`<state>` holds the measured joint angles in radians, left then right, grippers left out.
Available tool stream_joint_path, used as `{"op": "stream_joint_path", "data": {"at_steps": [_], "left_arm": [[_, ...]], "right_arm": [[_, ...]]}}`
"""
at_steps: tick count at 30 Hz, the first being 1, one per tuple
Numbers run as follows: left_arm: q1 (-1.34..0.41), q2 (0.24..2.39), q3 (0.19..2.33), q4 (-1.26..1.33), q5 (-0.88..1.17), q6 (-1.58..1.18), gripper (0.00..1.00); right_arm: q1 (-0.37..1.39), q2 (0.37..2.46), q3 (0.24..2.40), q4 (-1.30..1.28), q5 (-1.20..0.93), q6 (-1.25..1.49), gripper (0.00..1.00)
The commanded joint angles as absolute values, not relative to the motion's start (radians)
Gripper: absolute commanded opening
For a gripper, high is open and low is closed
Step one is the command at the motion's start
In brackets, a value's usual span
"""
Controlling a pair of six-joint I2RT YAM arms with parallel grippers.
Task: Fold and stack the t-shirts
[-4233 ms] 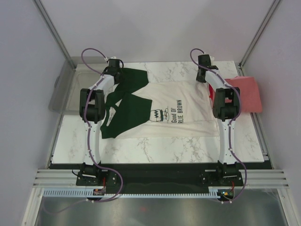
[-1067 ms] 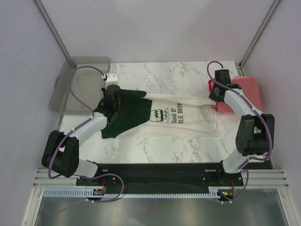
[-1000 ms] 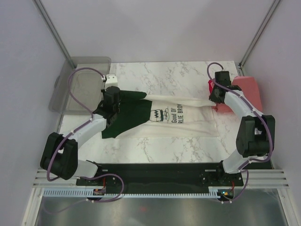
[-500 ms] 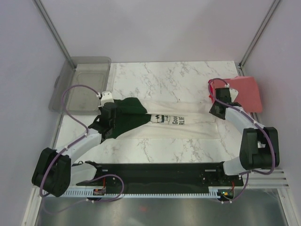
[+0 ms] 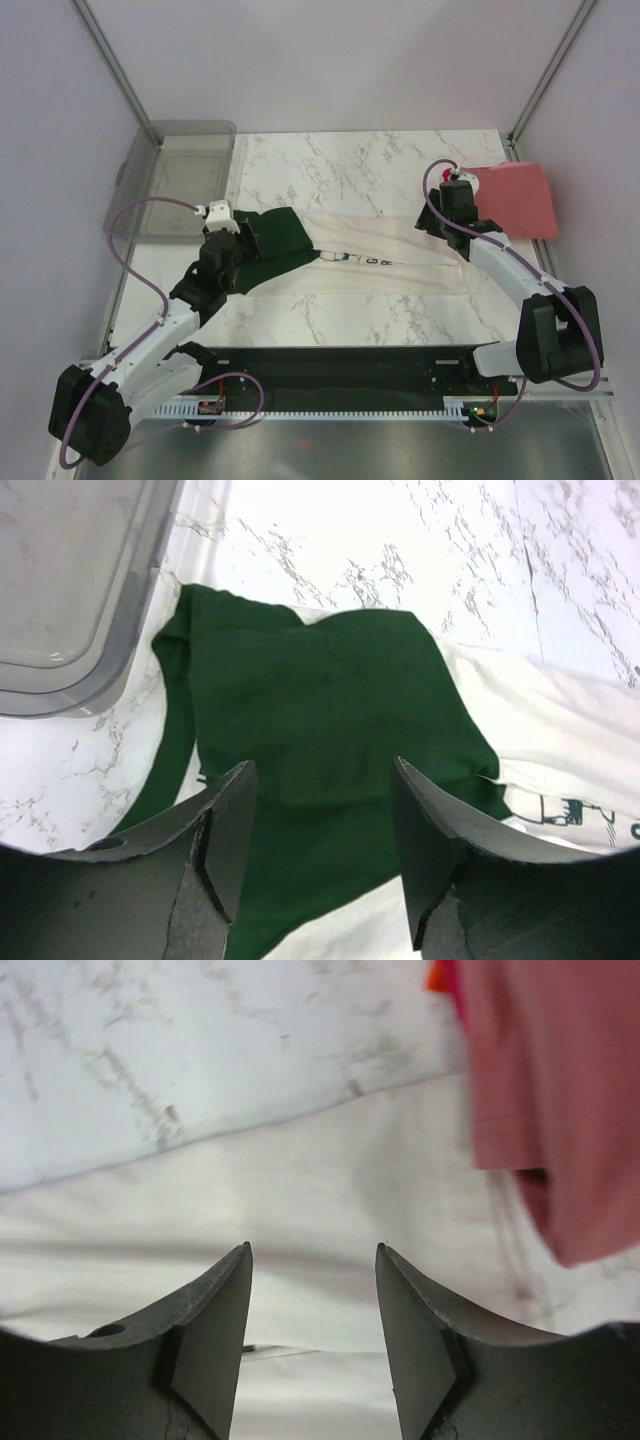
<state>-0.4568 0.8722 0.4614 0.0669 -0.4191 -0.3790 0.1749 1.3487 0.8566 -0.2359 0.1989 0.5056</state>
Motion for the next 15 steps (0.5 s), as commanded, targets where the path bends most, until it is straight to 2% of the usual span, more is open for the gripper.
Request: {"op": "stream_joint_path", "data": {"at_steps": [1, 3, 7, 15], "left_arm": [[-0.46, 0.937, 0.558, -0.02, -0.354, -0.439, 0.64], [-0.46, 0.968, 0.59, -0.04, -0.36, -0.452, 0.69], [-0.456, 1.029, 0.623, -0.061, -0.403, -0.492, 0.85], [-0.39, 1.081, 0.676, -0.113, -0.351, -0.581, 0.87]], "right_arm": [[0.251, 1.397, 0.931, -0.178, 0.083, 0.491, 0.6], [0.281, 1.426, 0.969, -0.176, 0.026, 0.488, 0.59], [0.359, 1.506, 1.04, -0.17, -0.06, 0.477, 0.59], [0.463, 1.736, 1.25, -0.144, -0.228, 0.498, 0.59]]}}
